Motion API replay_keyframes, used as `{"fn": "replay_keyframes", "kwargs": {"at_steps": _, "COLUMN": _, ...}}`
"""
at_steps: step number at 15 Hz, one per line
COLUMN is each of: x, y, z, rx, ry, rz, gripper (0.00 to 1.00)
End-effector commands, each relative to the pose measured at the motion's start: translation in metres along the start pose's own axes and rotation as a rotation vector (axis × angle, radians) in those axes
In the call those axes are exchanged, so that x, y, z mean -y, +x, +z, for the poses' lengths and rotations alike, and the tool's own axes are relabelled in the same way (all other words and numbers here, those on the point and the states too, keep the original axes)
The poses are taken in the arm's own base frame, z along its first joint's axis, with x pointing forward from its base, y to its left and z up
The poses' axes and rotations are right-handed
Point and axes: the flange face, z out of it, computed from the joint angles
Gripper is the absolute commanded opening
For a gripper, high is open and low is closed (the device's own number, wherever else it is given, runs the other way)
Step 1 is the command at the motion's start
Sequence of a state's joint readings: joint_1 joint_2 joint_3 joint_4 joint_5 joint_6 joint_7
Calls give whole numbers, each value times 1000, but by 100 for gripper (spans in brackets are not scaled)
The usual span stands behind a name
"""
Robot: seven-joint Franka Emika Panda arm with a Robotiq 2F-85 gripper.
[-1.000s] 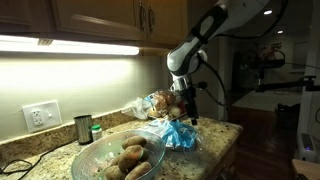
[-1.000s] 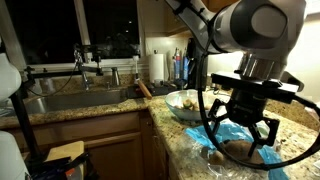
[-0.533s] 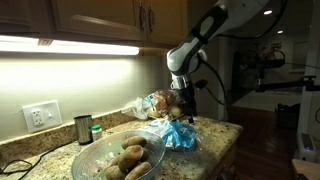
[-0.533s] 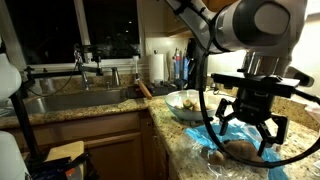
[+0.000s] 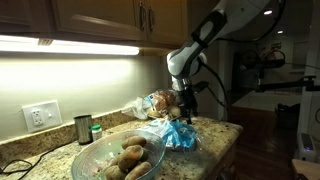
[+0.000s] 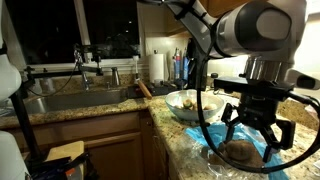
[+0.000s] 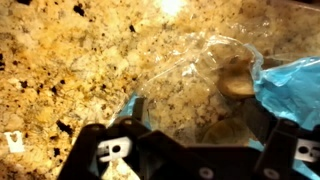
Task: Remove a potato from the plastic bag and put it in the glass bowl
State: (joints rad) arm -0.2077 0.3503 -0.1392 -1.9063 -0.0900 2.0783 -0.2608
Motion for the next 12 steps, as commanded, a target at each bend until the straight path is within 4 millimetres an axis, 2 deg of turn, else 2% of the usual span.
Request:
{"fn": "replay_keyframes", "kwargs": {"at_steps": 1, "x": -1, "y": 6, "z": 10, "rx": -3, "ry": -34, "rz": 56, "gripper": 100}}
{"fn": "replay_keyframes", "kwargs": {"at_steps": 12, "x": 8, "y": 18, "z": 24, "rx": -31, "ry": -36, "rz": 97, "gripper": 100}}
